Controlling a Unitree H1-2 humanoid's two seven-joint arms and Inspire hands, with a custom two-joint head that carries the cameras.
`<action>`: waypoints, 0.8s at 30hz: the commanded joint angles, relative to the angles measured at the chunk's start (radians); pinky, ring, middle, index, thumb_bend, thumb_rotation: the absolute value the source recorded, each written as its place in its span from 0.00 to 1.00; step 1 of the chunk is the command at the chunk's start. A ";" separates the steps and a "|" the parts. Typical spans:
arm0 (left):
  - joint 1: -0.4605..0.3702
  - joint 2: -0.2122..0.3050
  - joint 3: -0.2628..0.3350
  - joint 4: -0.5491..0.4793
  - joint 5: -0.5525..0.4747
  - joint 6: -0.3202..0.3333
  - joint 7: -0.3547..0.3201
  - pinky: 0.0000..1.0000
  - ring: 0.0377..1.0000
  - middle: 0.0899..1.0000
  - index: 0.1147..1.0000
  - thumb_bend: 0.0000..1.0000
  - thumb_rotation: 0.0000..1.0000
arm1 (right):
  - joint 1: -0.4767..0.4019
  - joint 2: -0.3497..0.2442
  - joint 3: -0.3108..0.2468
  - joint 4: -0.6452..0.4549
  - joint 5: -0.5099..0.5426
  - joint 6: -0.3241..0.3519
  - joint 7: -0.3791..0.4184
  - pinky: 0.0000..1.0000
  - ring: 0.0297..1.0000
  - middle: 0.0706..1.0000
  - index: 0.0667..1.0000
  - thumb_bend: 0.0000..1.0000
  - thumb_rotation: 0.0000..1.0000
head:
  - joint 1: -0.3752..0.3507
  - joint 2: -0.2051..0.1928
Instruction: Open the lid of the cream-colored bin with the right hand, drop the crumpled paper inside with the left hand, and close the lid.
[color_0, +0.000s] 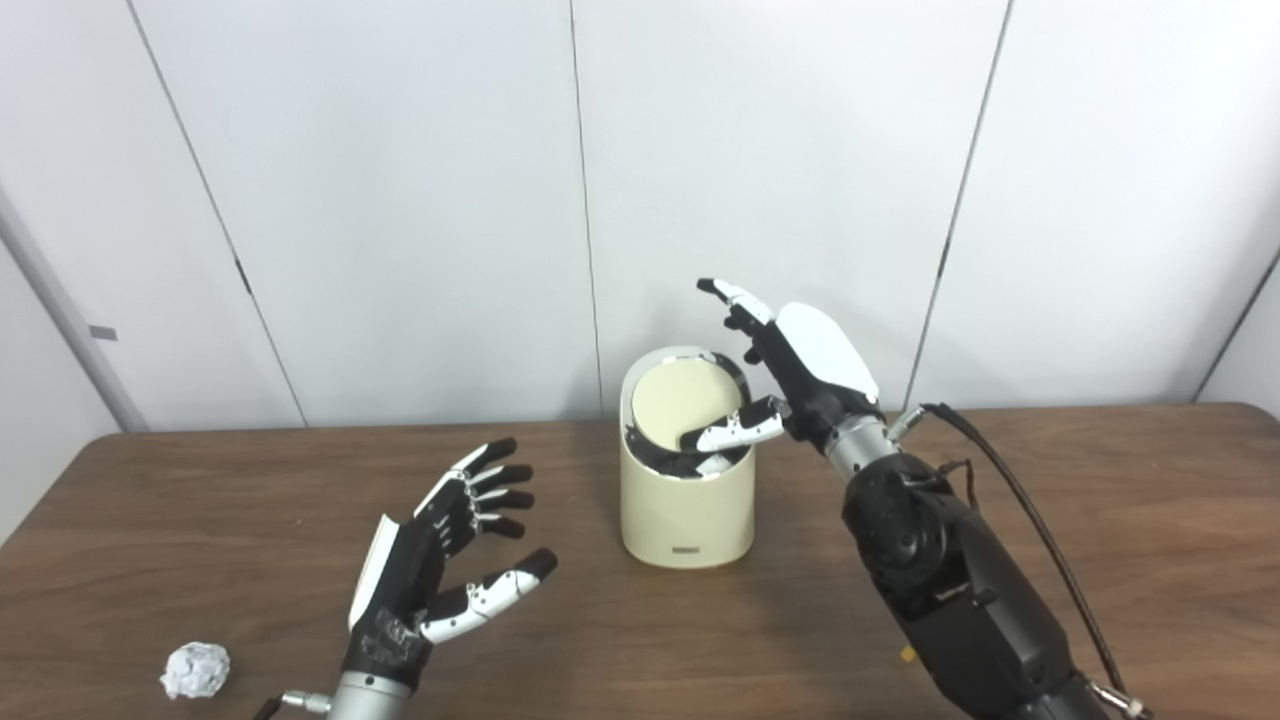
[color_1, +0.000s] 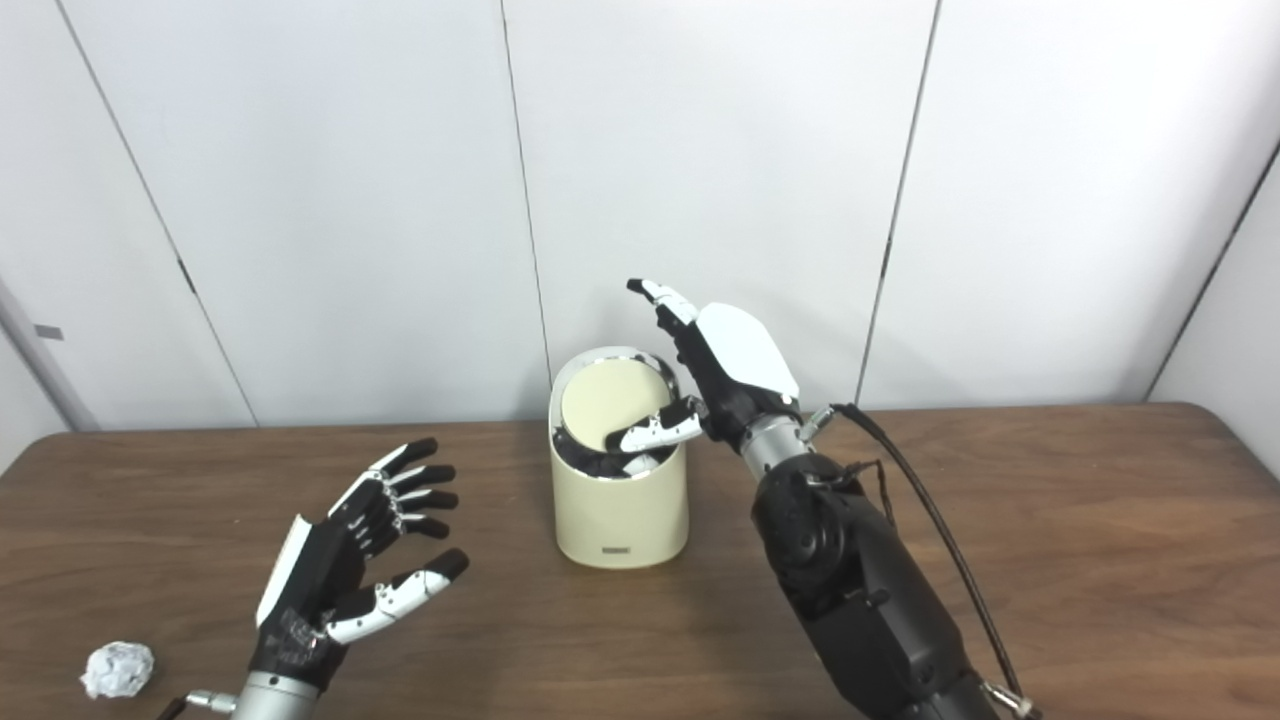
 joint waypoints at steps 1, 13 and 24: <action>-0.027 0.005 0.001 -0.032 -0.002 -0.032 0.004 0.62 0.71 0.77 0.86 0.70 0.21 | -0.022 -0.011 0.011 0.013 -0.056 0.063 0.016 0.67 0.84 0.93 0.91 0.83 0.03 | 0.001 0.001; -0.026 0.004 0.002 -0.038 0.001 -0.026 0.005 0.62 0.71 0.77 0.85 0.70 0.21 | -0.052 0.054 -0.038 0.048 -0.096 0.224 0.054 0.62 0.80 0.94 0.90 0.80 0.08 | 0.003 0.007; -0.027 0.004 0.000 -0.042 0.009 -0.021 0.007 0.61 0.70 0.77 0.86 0.70 0.21 | -0.032 0.080 -0.136 -0.023 -0.107 0.224 0.129 0.61 0.82 0.96 0.90 0.81 0.12 | 0.003 0.007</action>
